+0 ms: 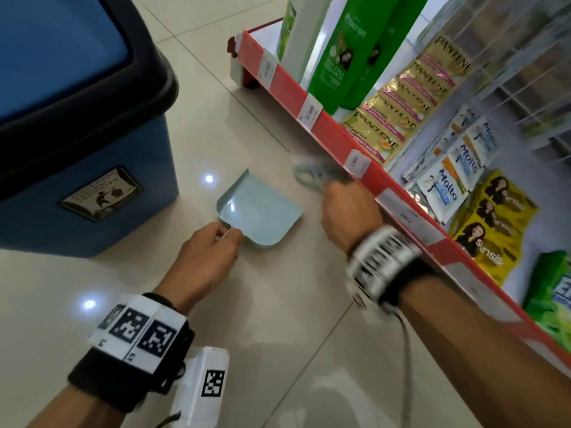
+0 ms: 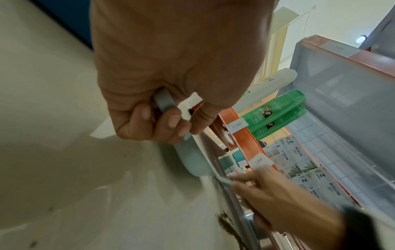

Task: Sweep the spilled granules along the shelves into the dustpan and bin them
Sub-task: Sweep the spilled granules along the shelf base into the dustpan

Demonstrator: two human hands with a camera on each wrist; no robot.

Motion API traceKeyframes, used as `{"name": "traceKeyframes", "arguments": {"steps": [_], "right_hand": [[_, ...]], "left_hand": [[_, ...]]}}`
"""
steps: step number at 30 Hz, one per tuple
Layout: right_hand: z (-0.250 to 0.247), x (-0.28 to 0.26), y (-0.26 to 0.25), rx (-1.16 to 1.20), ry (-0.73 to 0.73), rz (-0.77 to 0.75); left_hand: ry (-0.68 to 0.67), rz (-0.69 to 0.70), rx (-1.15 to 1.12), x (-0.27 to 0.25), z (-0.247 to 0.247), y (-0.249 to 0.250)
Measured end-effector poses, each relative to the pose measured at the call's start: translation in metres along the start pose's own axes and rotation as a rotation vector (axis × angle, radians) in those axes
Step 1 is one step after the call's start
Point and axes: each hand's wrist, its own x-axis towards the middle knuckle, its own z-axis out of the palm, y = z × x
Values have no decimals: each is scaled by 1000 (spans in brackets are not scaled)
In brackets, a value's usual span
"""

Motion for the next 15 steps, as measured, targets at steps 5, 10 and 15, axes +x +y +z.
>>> {"name": "traceKeyframes", "arguments": {"steps": [5, 10, 15], "right_hand": [[-27, -74, 35, -15, 11, -123], [-47, -36, 11, -47, 166, -259], [-33, -28, 30, -181, -16, -297]], "left_hand": [[-1, -16, -1, -20, 13, -2], [-14, 11, 53, -39, 21, 2], [-77, 7, 88, -55, 31, -1]]}}
